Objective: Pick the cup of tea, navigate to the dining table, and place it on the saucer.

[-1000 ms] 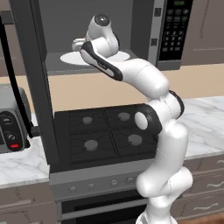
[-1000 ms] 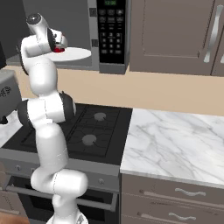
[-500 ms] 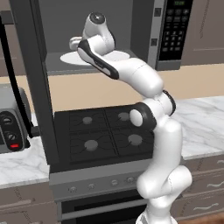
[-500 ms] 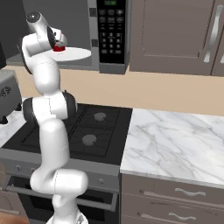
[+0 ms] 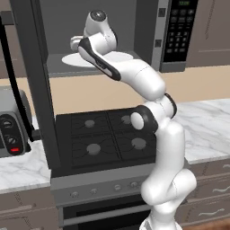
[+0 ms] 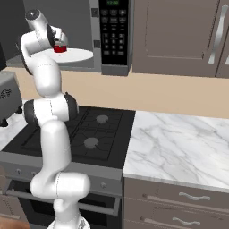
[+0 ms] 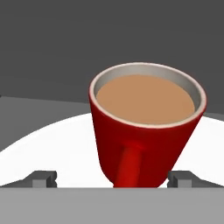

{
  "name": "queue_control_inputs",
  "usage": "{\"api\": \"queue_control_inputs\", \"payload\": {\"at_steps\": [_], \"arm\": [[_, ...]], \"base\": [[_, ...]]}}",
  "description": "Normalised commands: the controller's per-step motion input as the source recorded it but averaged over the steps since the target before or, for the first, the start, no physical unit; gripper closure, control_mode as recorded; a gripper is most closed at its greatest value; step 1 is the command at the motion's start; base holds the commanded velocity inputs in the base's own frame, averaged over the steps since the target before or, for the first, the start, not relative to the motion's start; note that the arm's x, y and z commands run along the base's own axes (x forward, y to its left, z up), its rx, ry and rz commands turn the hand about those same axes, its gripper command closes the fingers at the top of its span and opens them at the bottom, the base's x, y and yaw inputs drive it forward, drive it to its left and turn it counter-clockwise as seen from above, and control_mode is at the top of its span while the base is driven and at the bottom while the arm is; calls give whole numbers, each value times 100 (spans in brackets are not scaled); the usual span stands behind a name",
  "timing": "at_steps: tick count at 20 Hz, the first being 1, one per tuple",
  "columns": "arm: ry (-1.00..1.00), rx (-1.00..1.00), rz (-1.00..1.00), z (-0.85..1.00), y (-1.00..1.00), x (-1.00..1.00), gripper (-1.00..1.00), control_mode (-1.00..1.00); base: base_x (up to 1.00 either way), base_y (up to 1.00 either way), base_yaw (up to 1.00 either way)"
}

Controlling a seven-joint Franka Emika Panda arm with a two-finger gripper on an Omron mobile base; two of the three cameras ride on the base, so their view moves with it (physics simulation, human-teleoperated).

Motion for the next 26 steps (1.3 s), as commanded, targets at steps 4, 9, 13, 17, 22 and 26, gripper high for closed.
{"api": "queue_control_inputs", "payload": {"at_steps": [4,9,13,17,22,26], "arm": [[-13,0,0,-29,-3,-16,-100,-100],[-7,0,0,-12,-2,-12,-100,-100],[-2,0,-1,-20,-1,-6,-100,-100],[0,0,0,-8,0,-1,-100,-100],[0,0,0,0,0,6,-100,-100],[0,0,0,0,0,25,-100,-100]], "base": [[0,0,0],[0,0,0],[0,0,0],[0,0,0],[0,0,0],[0,0,0]]}}
